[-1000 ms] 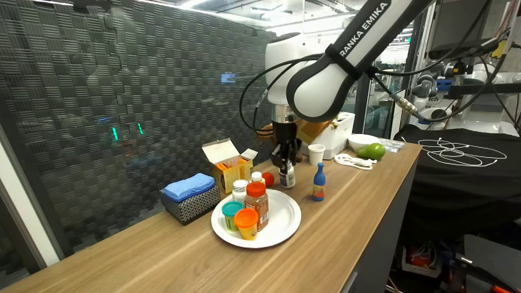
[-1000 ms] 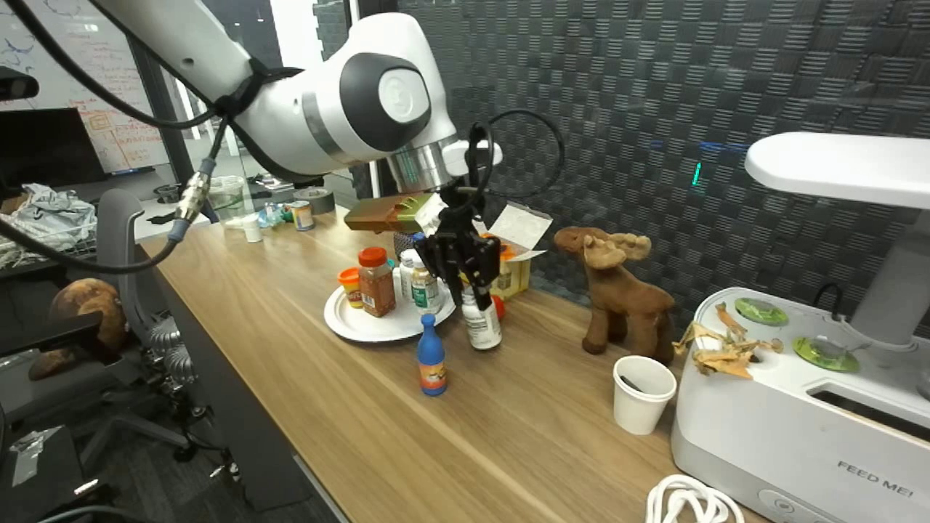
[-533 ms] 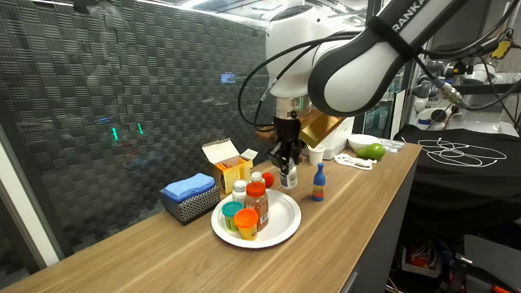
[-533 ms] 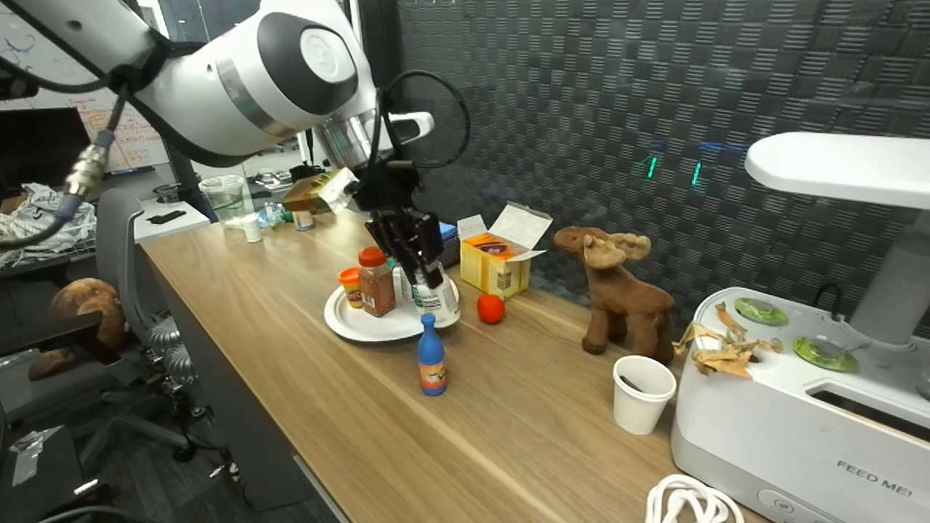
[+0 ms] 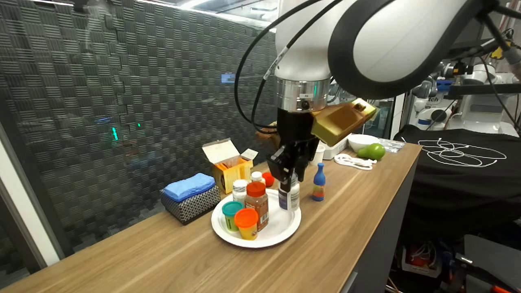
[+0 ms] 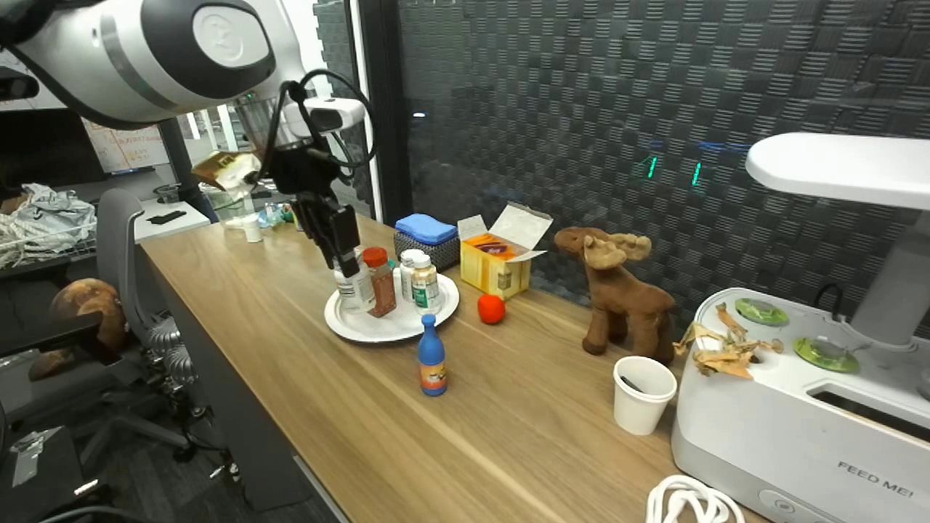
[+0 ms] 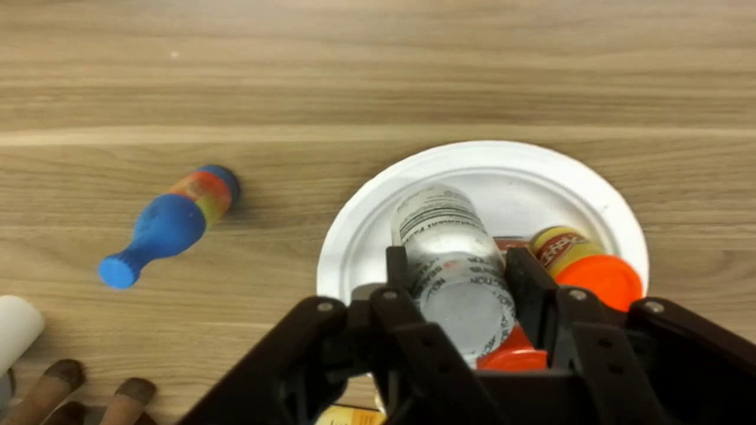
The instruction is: Put all the containers and the orange plushie that are around the white plate on the white plate
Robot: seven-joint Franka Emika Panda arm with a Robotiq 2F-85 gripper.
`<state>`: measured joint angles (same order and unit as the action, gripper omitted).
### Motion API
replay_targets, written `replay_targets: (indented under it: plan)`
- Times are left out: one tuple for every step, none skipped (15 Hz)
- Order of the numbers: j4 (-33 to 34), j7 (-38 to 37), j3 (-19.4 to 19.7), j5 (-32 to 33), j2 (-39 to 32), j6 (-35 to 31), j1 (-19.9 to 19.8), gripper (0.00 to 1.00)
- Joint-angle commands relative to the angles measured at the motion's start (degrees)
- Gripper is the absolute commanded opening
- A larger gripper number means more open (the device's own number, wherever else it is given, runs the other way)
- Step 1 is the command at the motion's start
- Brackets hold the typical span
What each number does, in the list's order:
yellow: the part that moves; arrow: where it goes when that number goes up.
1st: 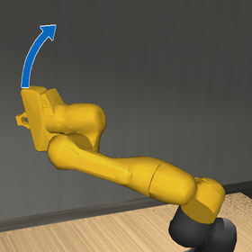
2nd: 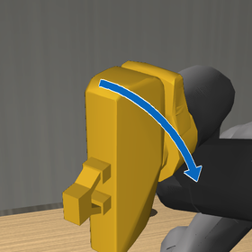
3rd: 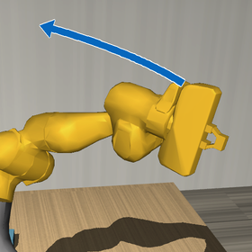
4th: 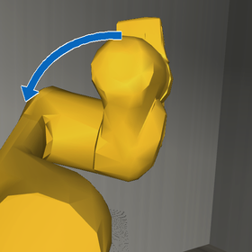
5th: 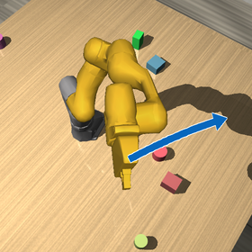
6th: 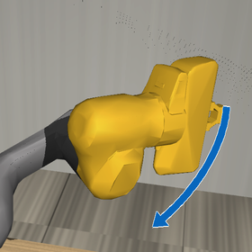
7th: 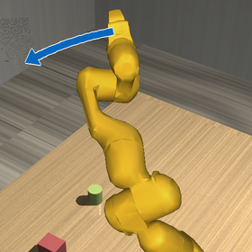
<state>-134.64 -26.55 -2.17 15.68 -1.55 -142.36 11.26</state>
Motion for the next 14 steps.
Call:
replay_targets:
  plan:
    - [-1.8,6.5,-2.0,-7.6,1.5,-0.2,-1.7,0.2]
    - [-1.9,7.1,-2.0,-8.2,1.2,-0.6,-1.9,0.2]
    - [-1.8,7.2,-1.9,-8.2,0.9,-1.1,-2.2,0.2]
    - [-1.7,8.3,-1.8,-9.1,0.6,-1.4,-2.5,0.2]
    - [-1.6,9.1,-1.7,-9.7,0.3,-1.6,-2.8,0.2]
    - [-1.4,10.0,-1.6,-10.6,-0.2,-1.9,-3.2,0.2]
    - [-1.2,11.5,-1.6,-11.9,-0.6,-2.0,-3.6,0.2]
    - [-0.8,12.6,-1.7,-13.0,-1.1,-2.1,-3.9,0.2]
    - [-0.5,13.8,-1.8,-14.0,-1.6,-2.1,-4.1,0.2]
    - [-0.2,14.8,-1.9,-14.9,-2.0,-1.9,-4.2,0.2]
    - [0.1,15.7,-2.0,-15.6,-2.6,-2.0,-4.2,0.2]
    - [0.3,16.1,-2.0,-15.6,-3.1,-2.3,-4.2,0.2]
    - [0.7,15.9,-2.0,-15.2,-3.7,-2.8,-4.1,0.2]
    - [0.9,15.2,-1.9,-14.4,-4.2,-3.6,-4.1,0.2]
